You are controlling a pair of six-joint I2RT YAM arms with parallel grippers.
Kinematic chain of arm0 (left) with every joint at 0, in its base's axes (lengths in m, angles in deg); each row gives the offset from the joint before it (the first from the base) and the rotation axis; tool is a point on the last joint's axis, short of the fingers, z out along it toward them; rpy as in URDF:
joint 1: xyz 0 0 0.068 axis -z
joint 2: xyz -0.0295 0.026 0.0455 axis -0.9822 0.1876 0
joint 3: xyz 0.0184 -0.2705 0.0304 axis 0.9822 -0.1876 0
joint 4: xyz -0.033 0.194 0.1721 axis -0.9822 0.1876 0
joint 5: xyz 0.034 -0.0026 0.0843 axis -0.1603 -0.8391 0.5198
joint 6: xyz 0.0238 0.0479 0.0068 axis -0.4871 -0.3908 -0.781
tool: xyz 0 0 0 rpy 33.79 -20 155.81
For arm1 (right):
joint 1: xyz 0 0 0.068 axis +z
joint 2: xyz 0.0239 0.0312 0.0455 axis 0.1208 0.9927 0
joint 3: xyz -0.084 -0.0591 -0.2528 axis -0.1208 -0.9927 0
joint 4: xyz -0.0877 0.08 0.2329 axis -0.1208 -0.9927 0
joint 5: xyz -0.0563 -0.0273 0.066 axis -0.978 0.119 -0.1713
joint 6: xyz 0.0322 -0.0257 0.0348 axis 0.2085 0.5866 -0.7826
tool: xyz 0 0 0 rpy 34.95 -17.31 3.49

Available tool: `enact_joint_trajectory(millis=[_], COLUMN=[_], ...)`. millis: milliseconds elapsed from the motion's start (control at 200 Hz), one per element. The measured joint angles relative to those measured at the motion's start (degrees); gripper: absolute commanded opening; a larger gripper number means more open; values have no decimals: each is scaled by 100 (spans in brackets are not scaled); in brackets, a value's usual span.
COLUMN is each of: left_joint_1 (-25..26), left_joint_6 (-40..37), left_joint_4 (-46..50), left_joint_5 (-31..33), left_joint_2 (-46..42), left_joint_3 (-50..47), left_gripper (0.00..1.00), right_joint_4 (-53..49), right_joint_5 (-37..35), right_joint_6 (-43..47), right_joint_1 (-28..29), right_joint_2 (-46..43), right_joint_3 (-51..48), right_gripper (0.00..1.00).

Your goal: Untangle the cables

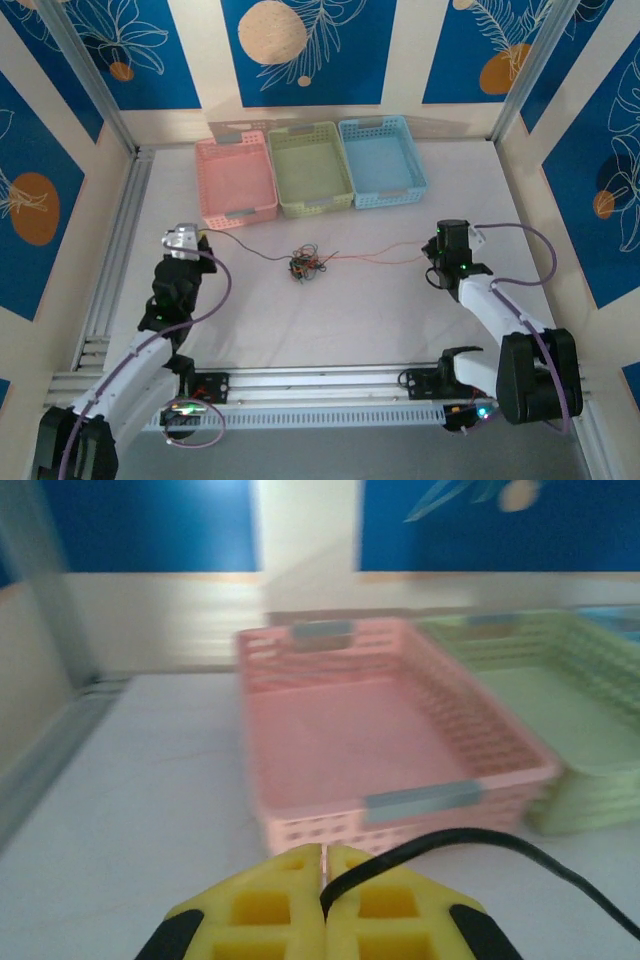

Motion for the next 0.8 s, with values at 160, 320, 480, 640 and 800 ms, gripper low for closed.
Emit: enact_joint_trajectory(millis=[160,320,480,640,800], left_joint_1=[0,2,2,4,15], left_joint_6=[133,243,256,258,297], left_joint_4=[-629,-1034,-1263,-1318,-1421], left_joint_5=[-1060,-1593,-1814,-1875,-1921], left_joint_2=[522,883,1047,1119,1222], left_joint_3=[-2,-4,-4,-4,-4], left_gripper=[0,0,0,0,0], right_joint_4=[391,721,1335,649,-605], right_joint_5=[404,525,1333,2371,2944], right_joint_6=[505,1012,1698,2295,2944], right_joint_1=[153,590,929,1250,1591], right_joint_2=[-138,-457,-415,883,2092], right_joint_3=[-24,-81,-39,1154,2806], right_gripper=[58,61,58,51,46])
